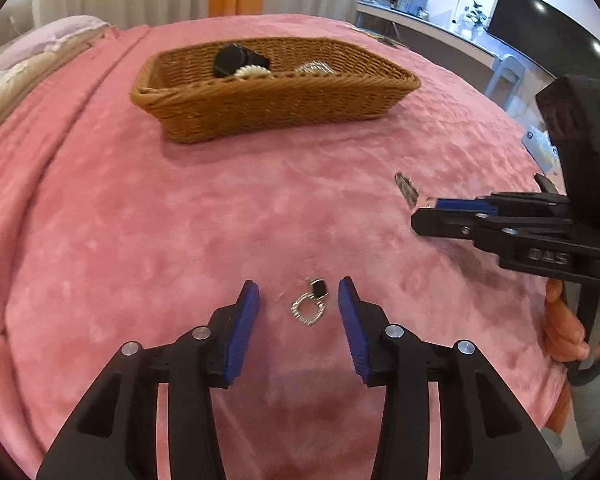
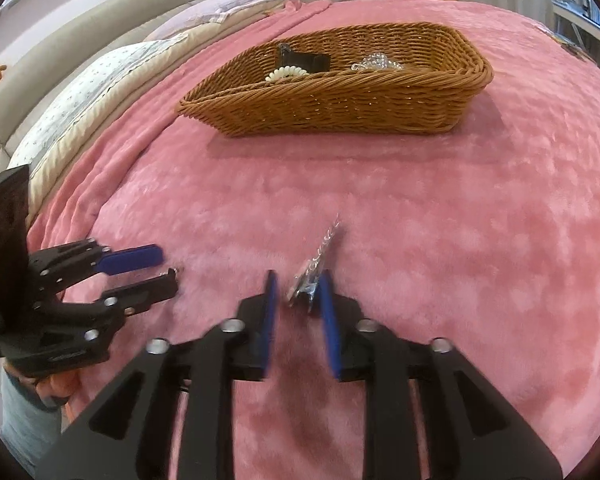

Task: Organize jewelry
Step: 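Grasp the square silver earring with the left tool while the right tool grasps the pink star key, then carry the earring and star key into the basket and release both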

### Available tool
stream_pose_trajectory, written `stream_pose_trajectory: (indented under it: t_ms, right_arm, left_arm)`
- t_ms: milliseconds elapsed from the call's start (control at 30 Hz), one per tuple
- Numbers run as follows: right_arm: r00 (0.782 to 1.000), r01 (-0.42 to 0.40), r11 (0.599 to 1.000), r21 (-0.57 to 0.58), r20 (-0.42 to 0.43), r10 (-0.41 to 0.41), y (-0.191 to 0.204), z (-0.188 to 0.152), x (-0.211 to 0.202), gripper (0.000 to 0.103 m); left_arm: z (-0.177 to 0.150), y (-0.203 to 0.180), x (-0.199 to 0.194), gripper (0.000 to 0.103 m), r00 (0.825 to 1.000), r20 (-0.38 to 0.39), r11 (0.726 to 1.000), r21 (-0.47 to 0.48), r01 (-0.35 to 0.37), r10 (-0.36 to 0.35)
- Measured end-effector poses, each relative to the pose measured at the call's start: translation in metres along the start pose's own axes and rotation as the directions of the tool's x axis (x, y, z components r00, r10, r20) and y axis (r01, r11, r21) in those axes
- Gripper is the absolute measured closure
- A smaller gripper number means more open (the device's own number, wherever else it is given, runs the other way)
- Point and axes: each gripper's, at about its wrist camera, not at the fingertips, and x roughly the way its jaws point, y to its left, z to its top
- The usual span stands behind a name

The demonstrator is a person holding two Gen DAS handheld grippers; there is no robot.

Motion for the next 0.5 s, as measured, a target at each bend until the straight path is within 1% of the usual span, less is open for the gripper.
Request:
stream_pose_trajectory:
  t_ms: [33,67,100,200,233,267,300,333,400,500]
  right_arm:
    - [1.0,0.013,1.0,-0.003,0.008,-0.013,0.0,-0.001,-0.002,0.057]
    - [0.999,0.032,0.999,-0.012,0.017,-0.032,0.001,-0.001,-0.005,0.055]
    - [0.999,0.044,0.999,-0.017,0.019,-0.044,0.002,-0.001,-0.005,0.055]
    - [0.996,0.094,0.995,-0.021,0.009,-0.094,0.006,0.0,0.001,0.055]
    - [0.993,0.121,0.992,-0.025,0.007,-0.121,0.008,0.001,0.004,0.056]
    - [0.987,0.161,0.986,-0.038,0.01,-0.16,0.011,0.0,0.007,0.057]
    - [0.983,0.183,0.982,-0.051,0.014,-0.182,0.014,0.0,0.008,0.064]
    - [0.978,0.209,0.975,-0.071,0.019,-0.208,0.017,0.0,0.009,0.073]
    - [0.974,0.227,0.968,-0.104,0.025,-0.226,0.023,-0.002,0.01,0.082]
    - [0.97,0.242,0.96,-0.139,0.039,-0.239,0.031,-0.005,0.008,0.082]
  left_arm:
    - [0.0,-0.002,0.002,0.063,1.0,-0.001,1.0,0.006,-0.003,0.003]
    - [-0.001,-0.004,0.004,0.063,1.0,0.003,1.0,0.015,-0.011,0.011]
    - [-0.002,-0.005,0.003,0.063,1.0,0.006,1.0,0.019,-0.014,0.014]
    - [-0.003,-0.002,0.001,0.068,1.0,0.013,1.0,0.011,0.0,0.0]
    - [-0.003,-0.002,0.002,0.072,1.0,0.016,1.0,0.007,0.0,-0.001]
    - [-0.003,-0.002,0.002,0.078,1.0,0.018,1.0,0.007,0.0,-0.001]
    - [-0.004,-0.003,0.002,0.082,1.0,0.02,1.0,0.009,0.001,-0.001]
    - [-0.004,-0.004,0.001,0.088,1.0,0.025,1.0,0.016,0.0,0.0]
    - [-0.005,-0.006,0.001,0.091,1.0,0.03,1.0,0.024,-0.007,0.006]
    - [-0.006,-0.008,-0.003,0.093,0.999,0.047,0.999,0.032,-0.008,0.007]
